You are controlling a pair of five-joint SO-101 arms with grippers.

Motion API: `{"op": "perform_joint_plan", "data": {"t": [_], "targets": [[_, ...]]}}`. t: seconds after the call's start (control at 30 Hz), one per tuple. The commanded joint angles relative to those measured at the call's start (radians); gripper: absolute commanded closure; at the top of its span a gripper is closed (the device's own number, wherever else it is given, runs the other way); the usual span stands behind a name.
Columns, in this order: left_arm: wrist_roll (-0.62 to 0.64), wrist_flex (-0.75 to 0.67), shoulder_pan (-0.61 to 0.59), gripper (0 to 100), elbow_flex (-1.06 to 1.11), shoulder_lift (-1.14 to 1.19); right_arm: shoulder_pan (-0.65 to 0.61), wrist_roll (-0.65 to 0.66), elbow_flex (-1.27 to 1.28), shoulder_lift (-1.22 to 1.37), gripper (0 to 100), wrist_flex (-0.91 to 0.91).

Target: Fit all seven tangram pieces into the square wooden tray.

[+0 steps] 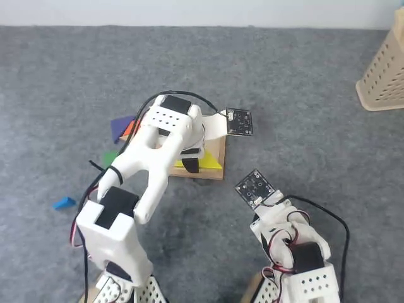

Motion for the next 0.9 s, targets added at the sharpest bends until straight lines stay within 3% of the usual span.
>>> {"op": "perform_joint_plan", "data": {"t": [0.0, 0.87], "targets": [[-0.009, 0.003, 0.002, 76, -0.025, -0.017, 0.001, -0.006, 0.018, -0.015, 99.1, 0.005], [-0.015, -0.055, -0.023, 75, -0.027, -0.018, 0.001, -0.006, 0.018, -0.015, 99.1, 0.005]]}}
